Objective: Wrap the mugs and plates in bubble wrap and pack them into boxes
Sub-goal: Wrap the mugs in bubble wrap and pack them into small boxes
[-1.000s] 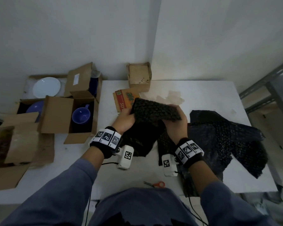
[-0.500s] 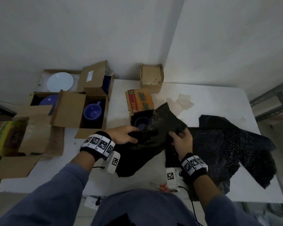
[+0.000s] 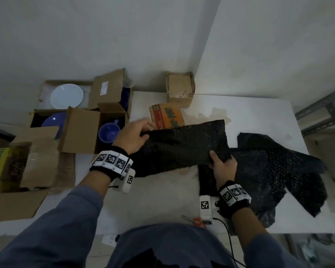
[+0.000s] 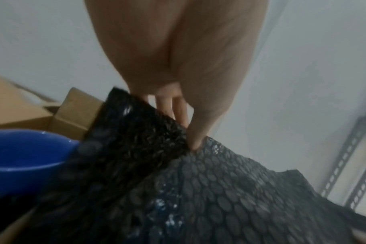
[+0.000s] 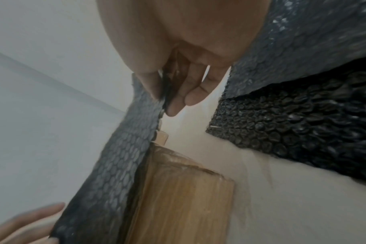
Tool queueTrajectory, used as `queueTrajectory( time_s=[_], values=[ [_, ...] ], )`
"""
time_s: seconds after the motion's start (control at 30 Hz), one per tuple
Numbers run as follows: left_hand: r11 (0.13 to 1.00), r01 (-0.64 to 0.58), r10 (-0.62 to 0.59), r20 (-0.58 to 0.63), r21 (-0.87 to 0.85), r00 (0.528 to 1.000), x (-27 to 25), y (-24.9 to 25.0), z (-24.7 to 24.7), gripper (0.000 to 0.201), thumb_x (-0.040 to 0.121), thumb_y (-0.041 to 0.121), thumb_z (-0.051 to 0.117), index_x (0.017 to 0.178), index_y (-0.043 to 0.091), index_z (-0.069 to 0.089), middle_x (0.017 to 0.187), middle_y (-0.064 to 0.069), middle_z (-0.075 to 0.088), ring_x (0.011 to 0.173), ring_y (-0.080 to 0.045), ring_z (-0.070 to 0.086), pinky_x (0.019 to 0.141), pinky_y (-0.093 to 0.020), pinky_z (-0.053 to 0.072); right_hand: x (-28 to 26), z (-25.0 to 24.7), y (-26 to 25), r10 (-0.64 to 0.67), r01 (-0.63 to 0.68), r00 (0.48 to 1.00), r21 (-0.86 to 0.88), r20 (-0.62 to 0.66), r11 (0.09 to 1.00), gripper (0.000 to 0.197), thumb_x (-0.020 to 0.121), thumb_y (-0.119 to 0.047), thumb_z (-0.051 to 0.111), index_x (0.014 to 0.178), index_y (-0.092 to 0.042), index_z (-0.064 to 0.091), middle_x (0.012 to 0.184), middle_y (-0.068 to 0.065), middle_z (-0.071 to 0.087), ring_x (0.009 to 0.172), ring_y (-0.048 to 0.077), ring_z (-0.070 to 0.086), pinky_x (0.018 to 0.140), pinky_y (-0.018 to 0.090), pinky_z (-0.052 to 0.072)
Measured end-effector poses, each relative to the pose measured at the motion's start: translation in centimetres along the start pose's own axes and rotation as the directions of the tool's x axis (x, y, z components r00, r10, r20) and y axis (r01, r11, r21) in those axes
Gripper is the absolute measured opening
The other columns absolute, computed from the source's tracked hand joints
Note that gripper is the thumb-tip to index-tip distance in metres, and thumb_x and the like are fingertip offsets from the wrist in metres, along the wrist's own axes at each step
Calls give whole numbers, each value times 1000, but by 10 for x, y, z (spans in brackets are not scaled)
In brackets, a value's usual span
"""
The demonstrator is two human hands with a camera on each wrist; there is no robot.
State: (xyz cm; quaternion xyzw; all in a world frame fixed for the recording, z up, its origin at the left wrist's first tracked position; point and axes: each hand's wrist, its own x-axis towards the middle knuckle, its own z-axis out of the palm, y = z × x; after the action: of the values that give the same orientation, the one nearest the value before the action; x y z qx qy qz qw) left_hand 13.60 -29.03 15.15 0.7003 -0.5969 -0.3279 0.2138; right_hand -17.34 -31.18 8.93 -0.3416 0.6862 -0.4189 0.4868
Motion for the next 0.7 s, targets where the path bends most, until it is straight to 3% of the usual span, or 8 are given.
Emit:
queueTrajectory(
  time_s=[0.1, 0.2, 0.27, 0.37, 0.43, 0.5, 0.6, 0.7],
  values=[
    [970, -152, 190, -205, 187, 960, 2, 14, 2, 33, 84, 12, 68, 111, 29, 57, 115, 6, 54, 104, -12, 55, 86, -35, 50, 3, 5, -7, -31, 23, 996, -105, -78, 994, 43, 78, -32, 80, 113, -19, 60, 105, -1, 68, 96, 19, 67, 86, 41, 58],
    [962, -168, 197, -120, 214, 973, -7, 19, 23, 23, 87, 26, 67, 107, 31, 57, 114, 8, 48, 104, -10, 49, 85, -31, 47, -3, 5, -14, -162, 110, 974, -292, -159, 950, 64, 78, -28, 81, 130, -18, 46, 125, 6, 52, 109, 19, 55, 89, 29, 46],
    [954, -160, 177, -42, 253, 983, -17, 13, 43, 24, 86, 33, 68, 107, 33, 57, 114, 9, 44, 105, -11, 48, 85, -34, 49, -6, 4, -14, -425, 327, 898, -475, -114, 817, 62, 76, -26, 82, 128, -15, 51, 127, 8, 46, 111, 21, 53, 90, 31, 43],
    [957, -131, 148, -48, 257, 988, -26, 0, 67, 30, 82, 34, 73, 109, 27, 61, 115, 4, 41, 104, -15, 48, 80, -36, 53, -12, 16, -15, -671, 629, 715, -598, 196, 496, 32, 75, -24, 79, 103, -15, 65, 112, 4, 55, 102, 19, 54, 85, 36, 45],
    [974, -105, 120, -63, 203, 991, -26, -5, 76, 31, 83, 31, 74, 110, 25, 61, 115, 3, 39, 103, -15, 49, 77, -34, 54, -18, 32, -17, -620, 712, 680, -554, 391, 432, 23, 79, -22, 74, 99, -16, 66, 106, 2, 55, 96, 17, 54, 81, 38, 49],
    [985, -91, 100, -57, 146, 993, -24, -8, 80, 33, 84, 30, 74, 113, 22, 60, 116, 4, 37, 102, -14, 50, 84, -34, 53, -19, 46, -13, -514, 711, 694, -591, 504, 382, 27, 80, -25, 73, 105, -17, 65, 109, 3, 51, 98, 21, 54, 80, 40, 51],
    [994, -83, 87, -63, 73, 994, -25, -11, 84, 38, 85, 31, 73, 118, 16, 61, 116, 2, 38, 96, -11, 49, 86, -30, 51, -15, 54, -3, -393, 664, 746, -643, 537, 381, 32, 83, -27, 70, 113, -16, 63, 116, 4, 47, 105, 24, 53, 83, 42, 53],
    [994, -95, 98, -93, 45, 991, -32, -11, 87, 40, 89, 30, 70, 123, 11, 62, 116, 0, 42, 92, -11, 50, 83, -26, 50, -12, 56, -3, -377, 668, 743, -652, 554, 359, 33, 85, -26, 67, 116, -14, 62, 120, 3, 46, 105, 24, 55, 84, 40, 54]
  ],
)
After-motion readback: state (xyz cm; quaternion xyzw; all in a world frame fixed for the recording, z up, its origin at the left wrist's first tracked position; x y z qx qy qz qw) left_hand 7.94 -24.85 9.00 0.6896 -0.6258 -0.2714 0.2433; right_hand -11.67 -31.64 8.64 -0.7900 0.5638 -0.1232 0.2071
